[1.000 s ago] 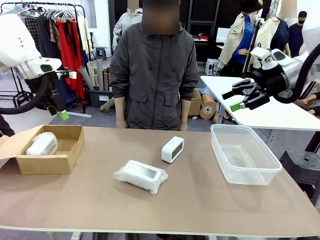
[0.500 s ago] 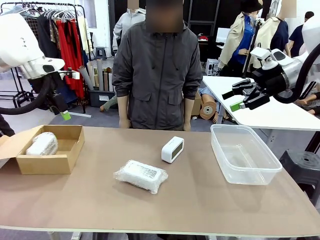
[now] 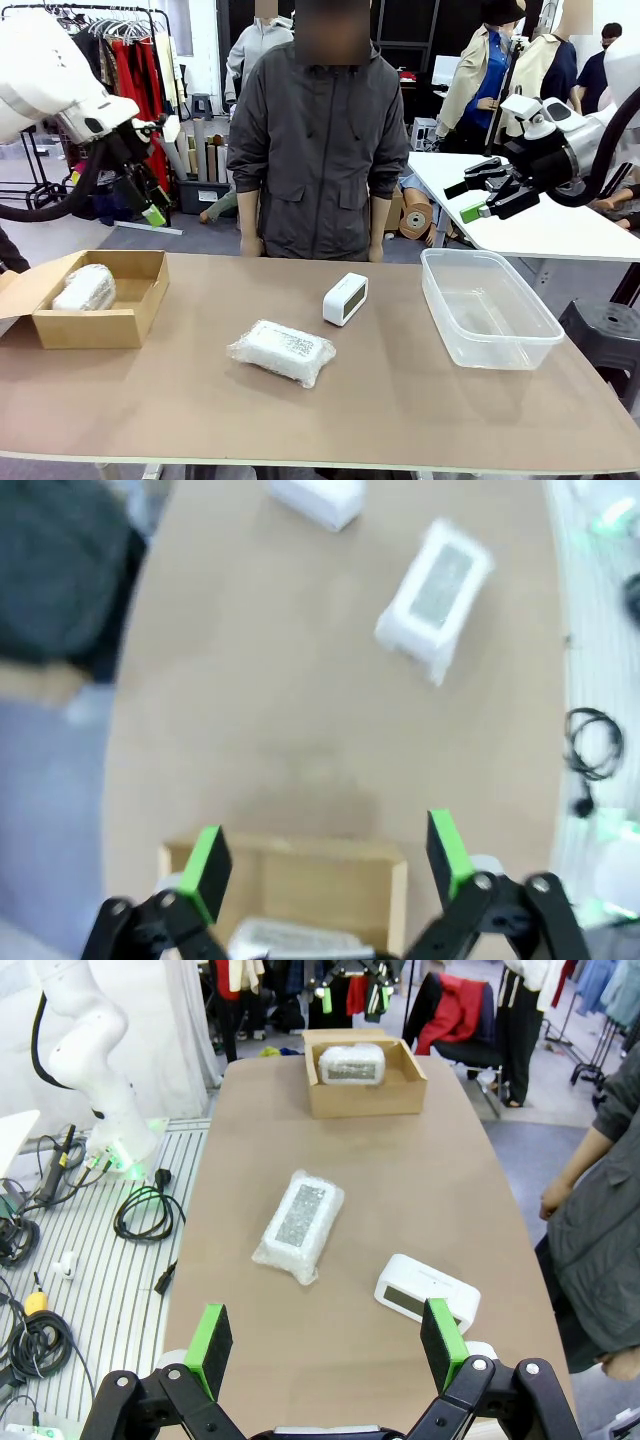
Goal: Separate and place wrapped and unwrapped clocks.
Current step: Pick up the Digital clock indicated by the person.
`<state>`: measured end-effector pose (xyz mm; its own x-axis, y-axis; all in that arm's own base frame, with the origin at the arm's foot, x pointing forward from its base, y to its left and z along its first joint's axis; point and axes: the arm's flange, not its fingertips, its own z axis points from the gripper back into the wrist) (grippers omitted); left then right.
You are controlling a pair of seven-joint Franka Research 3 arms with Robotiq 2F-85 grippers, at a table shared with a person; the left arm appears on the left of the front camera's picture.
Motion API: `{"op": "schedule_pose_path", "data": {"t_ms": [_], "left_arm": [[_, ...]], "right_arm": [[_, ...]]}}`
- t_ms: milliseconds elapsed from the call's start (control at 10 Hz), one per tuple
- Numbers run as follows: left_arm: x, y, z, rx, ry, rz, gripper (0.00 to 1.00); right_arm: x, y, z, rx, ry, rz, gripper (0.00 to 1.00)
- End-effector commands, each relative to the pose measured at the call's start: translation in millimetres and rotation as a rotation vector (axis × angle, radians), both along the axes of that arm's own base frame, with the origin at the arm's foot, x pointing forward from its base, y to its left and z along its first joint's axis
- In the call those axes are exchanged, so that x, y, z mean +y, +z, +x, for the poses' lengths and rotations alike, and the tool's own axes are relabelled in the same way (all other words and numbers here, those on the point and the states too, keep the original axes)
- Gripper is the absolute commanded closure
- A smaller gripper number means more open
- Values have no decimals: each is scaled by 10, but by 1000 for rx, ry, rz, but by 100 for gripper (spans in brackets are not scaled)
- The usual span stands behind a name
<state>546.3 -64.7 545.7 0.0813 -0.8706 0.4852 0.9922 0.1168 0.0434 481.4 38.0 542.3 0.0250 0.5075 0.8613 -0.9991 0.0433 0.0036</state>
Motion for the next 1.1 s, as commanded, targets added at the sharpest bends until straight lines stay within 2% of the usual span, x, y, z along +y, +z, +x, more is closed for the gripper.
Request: {"op": "schedule_pose_path", "data": {"t_ms": [0, 300, 400, 500, 1000], "left_arm": [[130, 144, -44, -2, -164, -112, 0], [142, 306, -97, -13, -194, -161, 0], [154, 328, -117, -3, -158, -185, 0], [72, 291, -110, -19, -186, -133, 0], [72, 291, -110, -19, -186, -133, 0]], "right_arm": [[6, 20, -2, -4, 3, 7, 0], [6, 20, -2, -4, 3, 7, 0], [6, 20, -2, -4, 3, 7, 0], [6, 20, -2, -4, 3, 7, 0], [6, 20, -2, -4, 3, 7, 0]]}}
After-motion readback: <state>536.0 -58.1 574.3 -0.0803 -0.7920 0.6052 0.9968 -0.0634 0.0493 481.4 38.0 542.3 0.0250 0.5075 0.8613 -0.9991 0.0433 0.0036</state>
